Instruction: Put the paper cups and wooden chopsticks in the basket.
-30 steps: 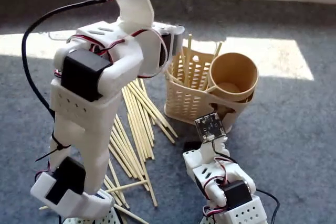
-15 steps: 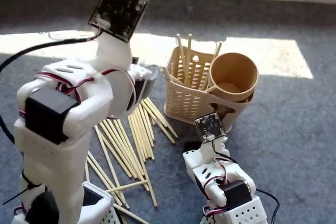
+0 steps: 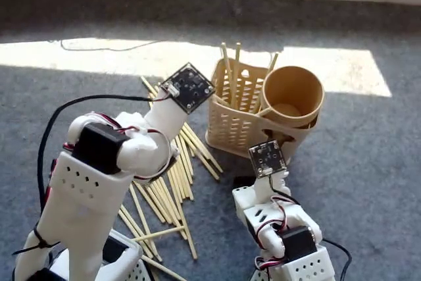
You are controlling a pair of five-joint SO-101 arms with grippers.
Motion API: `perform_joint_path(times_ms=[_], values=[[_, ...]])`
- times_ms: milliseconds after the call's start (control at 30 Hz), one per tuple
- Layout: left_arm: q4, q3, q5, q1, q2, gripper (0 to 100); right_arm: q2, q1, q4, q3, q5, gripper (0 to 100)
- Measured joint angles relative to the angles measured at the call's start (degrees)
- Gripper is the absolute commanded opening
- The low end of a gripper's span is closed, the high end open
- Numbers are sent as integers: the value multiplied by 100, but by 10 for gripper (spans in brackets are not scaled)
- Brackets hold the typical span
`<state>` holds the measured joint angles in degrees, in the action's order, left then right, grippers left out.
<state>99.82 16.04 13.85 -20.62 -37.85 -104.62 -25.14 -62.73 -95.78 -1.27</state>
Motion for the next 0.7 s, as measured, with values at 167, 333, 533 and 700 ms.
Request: perform_joint_path(times_ms=[167,333,533,700], values=[[-246,923,554,9,-114,182,0,0,0,0,0,19],[-466,1635,712,-9,-281,200,0,220,0,0,0,19],[-1073,2708,712,-492,-369,200,0,325,0,0,0,19],[-1679,3719,712,-1169,-369,200,0,352,0,0,0,19]])
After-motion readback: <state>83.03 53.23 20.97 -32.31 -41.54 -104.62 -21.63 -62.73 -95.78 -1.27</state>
